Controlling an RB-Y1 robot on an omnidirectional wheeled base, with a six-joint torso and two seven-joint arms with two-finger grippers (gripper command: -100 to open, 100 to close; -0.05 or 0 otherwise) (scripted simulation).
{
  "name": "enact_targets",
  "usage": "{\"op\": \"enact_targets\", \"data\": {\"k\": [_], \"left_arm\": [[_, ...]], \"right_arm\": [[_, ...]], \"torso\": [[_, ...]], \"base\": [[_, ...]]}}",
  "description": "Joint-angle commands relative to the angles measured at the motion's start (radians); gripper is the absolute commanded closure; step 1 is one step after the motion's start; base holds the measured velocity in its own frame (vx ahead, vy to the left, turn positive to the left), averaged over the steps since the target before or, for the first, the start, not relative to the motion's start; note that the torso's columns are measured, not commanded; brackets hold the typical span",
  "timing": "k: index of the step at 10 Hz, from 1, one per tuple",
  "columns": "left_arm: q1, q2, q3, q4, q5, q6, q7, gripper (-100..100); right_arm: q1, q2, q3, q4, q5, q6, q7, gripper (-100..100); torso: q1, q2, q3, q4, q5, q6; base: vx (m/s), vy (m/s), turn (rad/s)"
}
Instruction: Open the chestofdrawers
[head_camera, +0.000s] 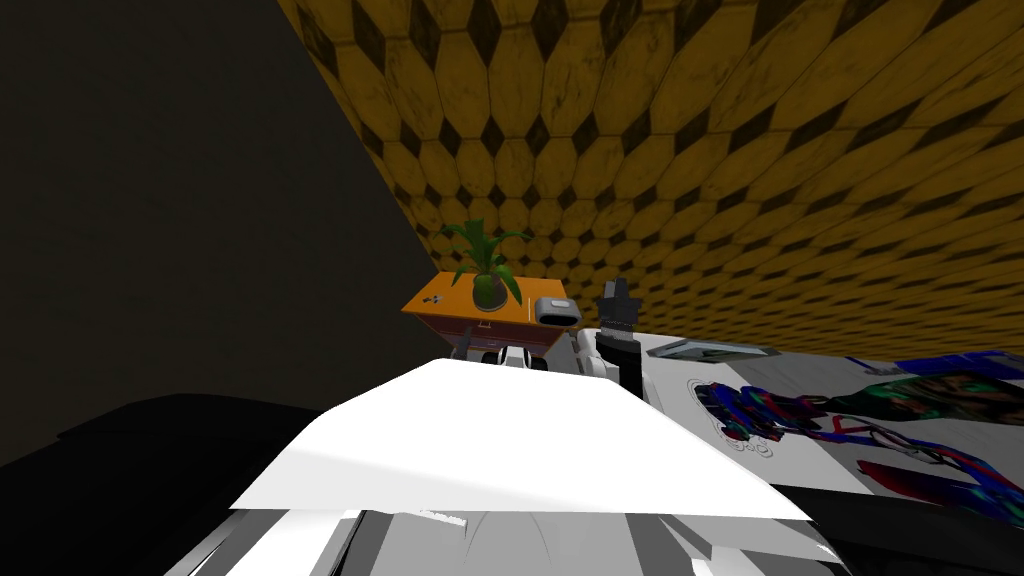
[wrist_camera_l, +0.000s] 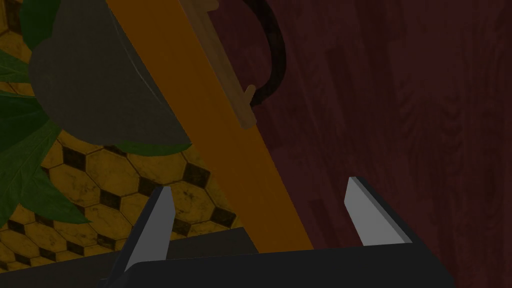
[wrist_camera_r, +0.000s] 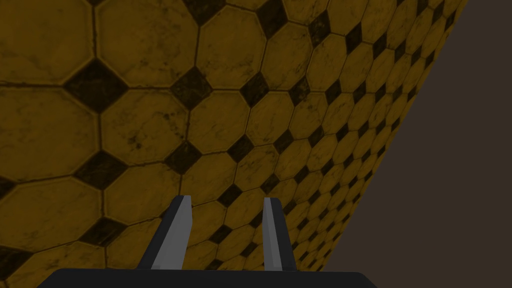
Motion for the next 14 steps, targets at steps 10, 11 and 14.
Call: {"op": "enact_targets", "data": {"k": [10,11,14], "left_arm": [[-0.063,-0.095,0.016,0.085,0.009,0.014,-0.017,-100],[-0.069,-0.094,0.018,0.077,0.010,0.027,-0.016,-100],[-0.057,-0.095,0.013,0.093,0.007,0.000,-0.017,100]], "right_arm": [[0.000,0.000,0.000,0.000,0.000,0.000,0.000,0],[0.000,0.000,0.000,0.000,0.000,0.000,0.000,0],[0.000,0.000,0.000,0.000,0.000,0.000,0.000,0]], "torso": [[-0.001,0.001,0.001,0.000,0.000,0.000],[-0.002,0.000,0.000,0.000,0.000,0.000],[-0.001,-0.001,-0.001,0.000,0.000,0.000]], "base": [[-0.003,-0.022,-0.013],[-0.035,-0.018,-0.028],[-0.006,-0.003,0.006]]}}
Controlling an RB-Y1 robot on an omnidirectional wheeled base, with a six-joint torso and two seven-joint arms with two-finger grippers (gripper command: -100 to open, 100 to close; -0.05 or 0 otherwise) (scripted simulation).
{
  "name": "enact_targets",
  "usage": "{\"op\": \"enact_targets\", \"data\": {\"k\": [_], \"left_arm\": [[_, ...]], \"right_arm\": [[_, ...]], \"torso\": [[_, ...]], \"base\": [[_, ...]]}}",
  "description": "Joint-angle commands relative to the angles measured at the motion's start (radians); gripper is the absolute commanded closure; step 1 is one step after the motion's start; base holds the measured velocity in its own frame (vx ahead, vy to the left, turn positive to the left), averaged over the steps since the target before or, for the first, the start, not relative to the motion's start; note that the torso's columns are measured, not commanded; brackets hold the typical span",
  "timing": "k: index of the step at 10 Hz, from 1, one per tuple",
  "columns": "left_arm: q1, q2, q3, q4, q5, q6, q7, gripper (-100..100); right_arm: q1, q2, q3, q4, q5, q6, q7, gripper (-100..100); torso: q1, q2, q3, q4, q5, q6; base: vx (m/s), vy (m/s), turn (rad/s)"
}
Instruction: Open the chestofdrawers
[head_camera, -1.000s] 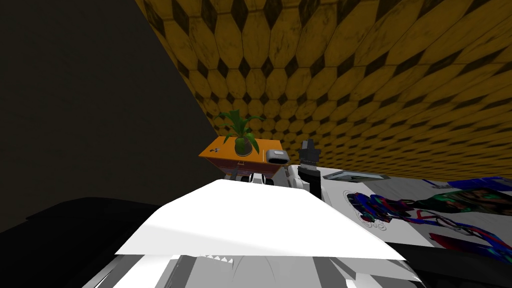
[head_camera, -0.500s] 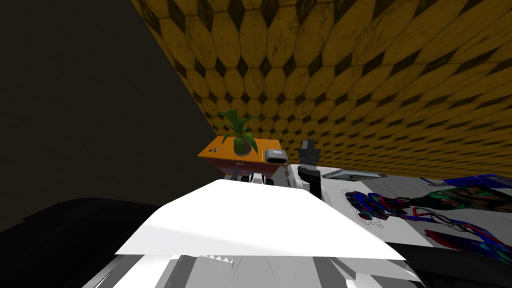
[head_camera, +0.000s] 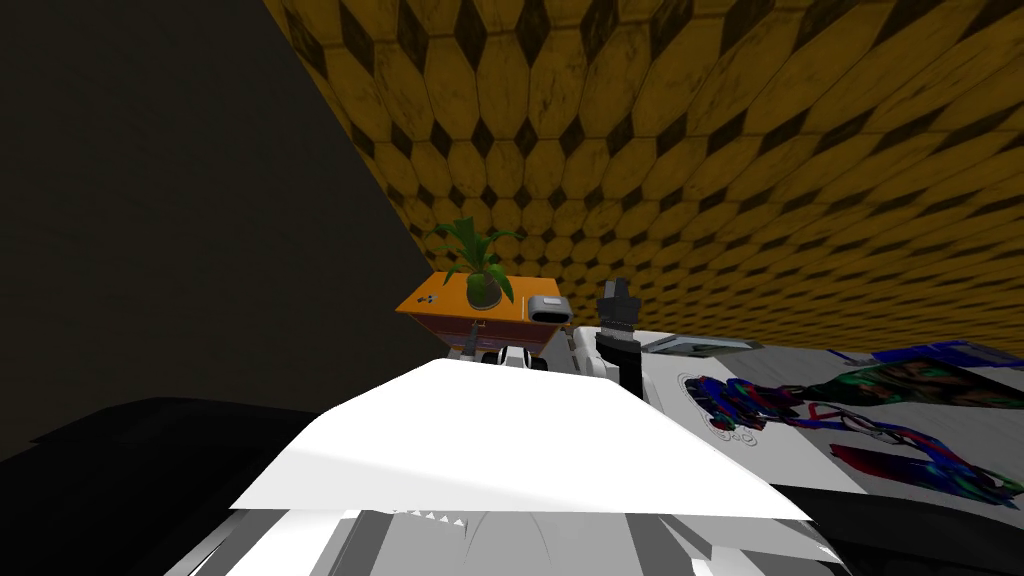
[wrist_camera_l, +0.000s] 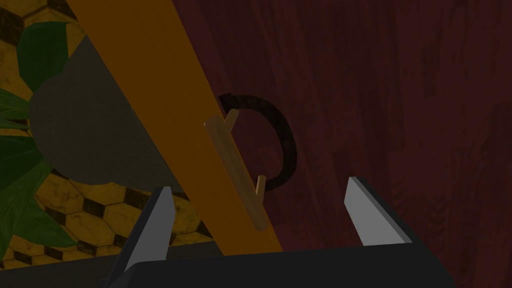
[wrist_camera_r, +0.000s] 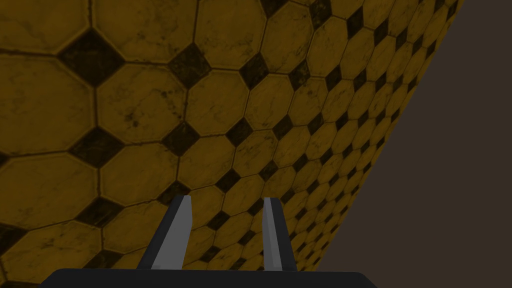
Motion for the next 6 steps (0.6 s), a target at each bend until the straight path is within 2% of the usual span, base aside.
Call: {"op": "enact_targets", "data": {"k": [1,6], "left_arm": [[0.021,-0.001,-0.010,0.025,-0.005,-0.045,-0.002,100],[0.057,-0.004,-0.027,0.072,-0.014,-0.126,-0.006,100]], "right_arm": [[0.000,0.000,0.000,0.000,0.000,0.000,0.000,0],[0.000,0.000,0.000,0.000,0.000,0.000,0.000,0]], "torso": [[0.001,-0.001,-0.001,0.000,0.000,0.000],[-0.001,0.002,0.001,0.001,0.000,0.000]], "base": [[0.042,0.017,0.039],[0.031,0.010,0.024]]}}
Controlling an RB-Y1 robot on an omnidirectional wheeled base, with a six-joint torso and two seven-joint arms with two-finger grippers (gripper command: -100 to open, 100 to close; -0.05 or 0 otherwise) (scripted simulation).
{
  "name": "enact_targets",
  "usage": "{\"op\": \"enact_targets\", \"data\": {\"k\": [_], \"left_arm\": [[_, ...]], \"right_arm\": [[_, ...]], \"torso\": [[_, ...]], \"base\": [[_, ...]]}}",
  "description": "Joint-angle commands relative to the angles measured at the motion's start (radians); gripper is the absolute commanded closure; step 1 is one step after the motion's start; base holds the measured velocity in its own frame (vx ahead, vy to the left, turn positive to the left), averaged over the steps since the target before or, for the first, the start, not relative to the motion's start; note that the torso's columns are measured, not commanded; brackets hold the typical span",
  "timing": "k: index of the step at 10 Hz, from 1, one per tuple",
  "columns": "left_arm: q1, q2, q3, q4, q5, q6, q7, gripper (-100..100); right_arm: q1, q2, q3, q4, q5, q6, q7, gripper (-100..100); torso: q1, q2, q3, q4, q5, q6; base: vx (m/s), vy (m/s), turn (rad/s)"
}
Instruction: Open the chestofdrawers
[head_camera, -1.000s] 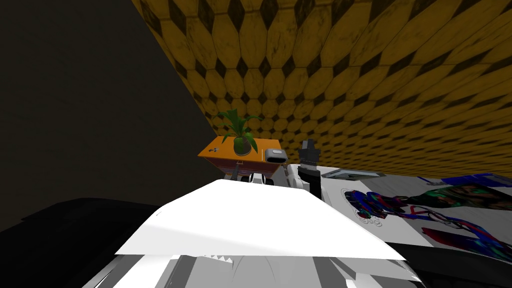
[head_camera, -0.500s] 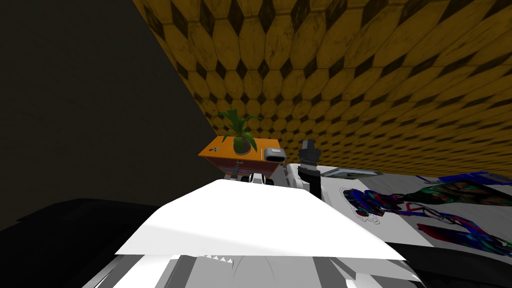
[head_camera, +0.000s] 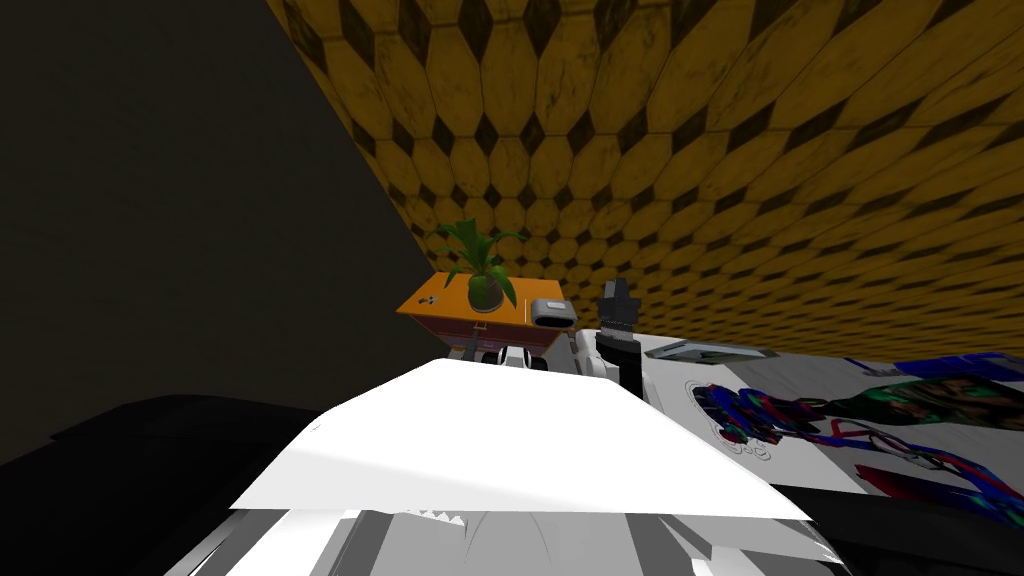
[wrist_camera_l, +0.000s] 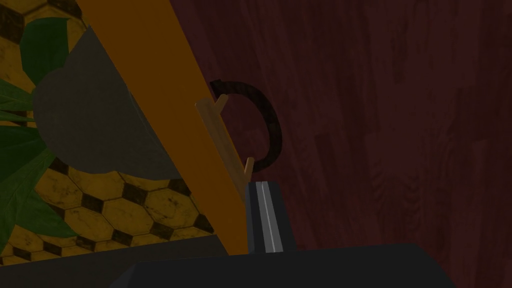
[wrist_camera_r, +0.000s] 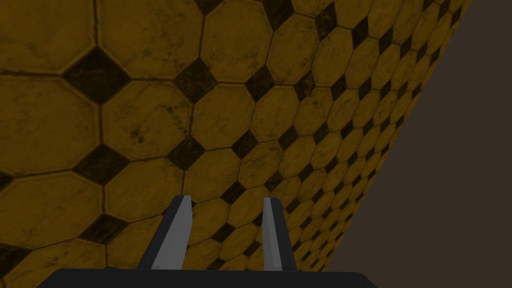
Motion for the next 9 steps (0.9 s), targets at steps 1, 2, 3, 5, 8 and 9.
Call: {"op": "enact_targets", "data": {"k": [1,2,3,5,8,9], "left_arm": [[0.006,0.000,-0.003,0.012,-0.002,-0.018,-0.001,100],[0.006,0.041,-0.004,0.009,-0.002,-0.018,-0.001,-100],[0.006,0.056,-0.004,0.006,-0.002,-0.016,-0.001,-100],[0.005,0.089,-0.004,-0.014,-0.003,-0.001,0.000,-100],[-0.001,0.074,-0.003,-0.055,-0.005,0.043,0.003,-100],[-0.003,0.075,-0.003,-0.065,-0.005,0.054,0.004,-100]], "right_arm": [[0.000,0.000,0.000,0.000,0.000,0.000,0.000,0],[0.000,0.000,0.000,0.000,0.000,0.000,0.000,0],[0.000,0.000,0.000,0.000,0.000,0.000,0.000,0],[0.000,0.000,0.000,0.000,0.000,0.000,0.000,0],[0.000,0.000,0.000,0.000,0.000,0.000,0.000,0],[0.000,0.000,0.000,0.000,0.000,0.000,0.000,0]], "torso": [[0.000,-0.001,0.000,0.000,0.000,0.000],[0.000,0.000,0.000,0.000,0.000,0.000],[0.000,0.000,0.000,0.000,0.000,0.000],[0.000,0.000,0.000,0.000,0.000,0.000],[-0.001,0.000,0.000,0.000,0.000,0.000],[-0.001,0.000,0.000,0.000,0.000,0.000]], "base": [[0.012,0.001,0.001],[-0.001,-0.006,-0.001],[-0.007,-0.010,0.000],[-0.019,-0.019,0.001],[-0.042,-0.043,0.001],[-0.032,-0.051,0.000]]}}
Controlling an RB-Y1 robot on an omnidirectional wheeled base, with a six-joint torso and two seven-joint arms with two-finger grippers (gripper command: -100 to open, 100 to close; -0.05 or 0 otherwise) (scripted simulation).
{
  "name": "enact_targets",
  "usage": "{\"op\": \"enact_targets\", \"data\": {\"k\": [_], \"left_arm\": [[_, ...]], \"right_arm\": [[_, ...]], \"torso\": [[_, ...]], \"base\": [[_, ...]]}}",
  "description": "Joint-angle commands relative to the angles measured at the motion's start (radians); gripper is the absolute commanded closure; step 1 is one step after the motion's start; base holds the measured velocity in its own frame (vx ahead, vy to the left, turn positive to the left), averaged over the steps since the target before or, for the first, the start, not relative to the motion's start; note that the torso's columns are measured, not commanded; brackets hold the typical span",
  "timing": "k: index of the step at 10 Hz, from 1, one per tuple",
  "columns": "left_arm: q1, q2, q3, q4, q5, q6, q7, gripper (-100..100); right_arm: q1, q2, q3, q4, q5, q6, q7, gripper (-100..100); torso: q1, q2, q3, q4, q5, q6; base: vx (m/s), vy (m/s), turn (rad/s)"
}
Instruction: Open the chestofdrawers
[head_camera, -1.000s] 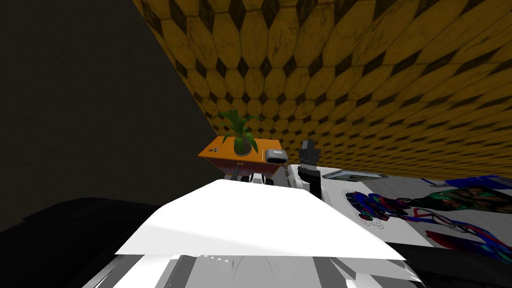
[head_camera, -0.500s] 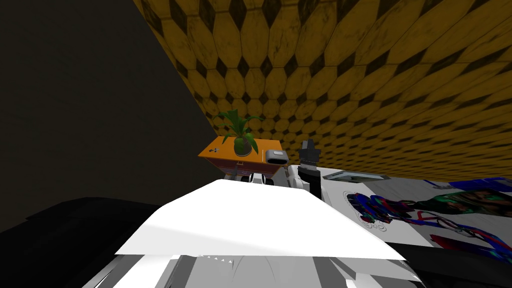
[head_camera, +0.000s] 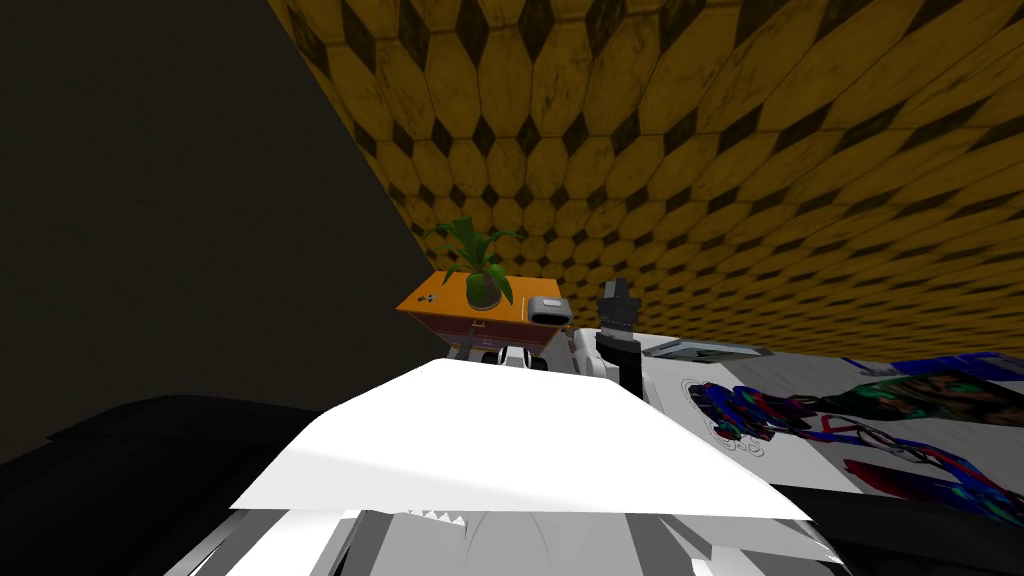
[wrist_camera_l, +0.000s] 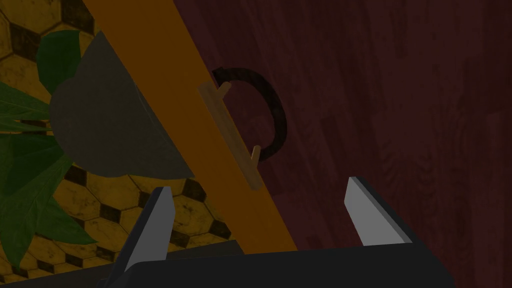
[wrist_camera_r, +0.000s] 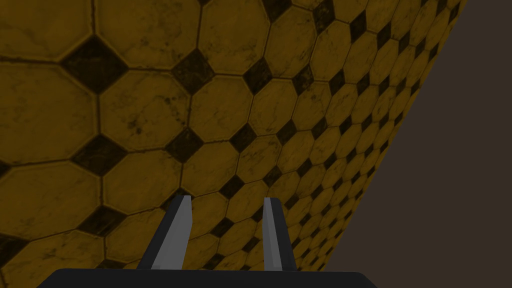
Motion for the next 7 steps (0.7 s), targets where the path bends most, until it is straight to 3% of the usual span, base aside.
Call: {"op": "enact_targets", "data": {"k": [1,3,6,7], "left_arm": [[0.004,0.004,-0.001,-0.047,-0.003,0.041,0.002,-100],[0.000,0.006,-0.001,-0.071,-0.004,0.072,0.005,-100],[-0.005,-0.057,0.000,-0.090,-0.005,0.101,0.007,-100],[-0.003,-0.041,-0.001,-0.092,-0.005,0.099,0.008,-100]], "right_arm": [[0.000,0.000,0.000,0.000,0.000,0.000,0.000,0],[0.000,0.000,0.000,0.000,0.000,0.000,0.000,0],[0.000,0.000,0.000,0.000,0.000,0.000,0.000,0],[0.000,0.000,0.000,0.000,0.000,0.000,0.000,0]], "torso": [[0.001,-0.001,-0.001,0.000,0.000,0.000],[0.001,-0.001,0.000,0.000,0.000,0.000],[0.002,-0.001,0.000,0.000,0.000,0.000],[0.002,-0.001,-0.001,0.000,0.000,0.000]], "base": [[-0.033,-0.051,0.002],[-0.038,-0.048,0.001],[-0.029,-0.026,0.001],[-0.006,-0.009,-0.001]]}}
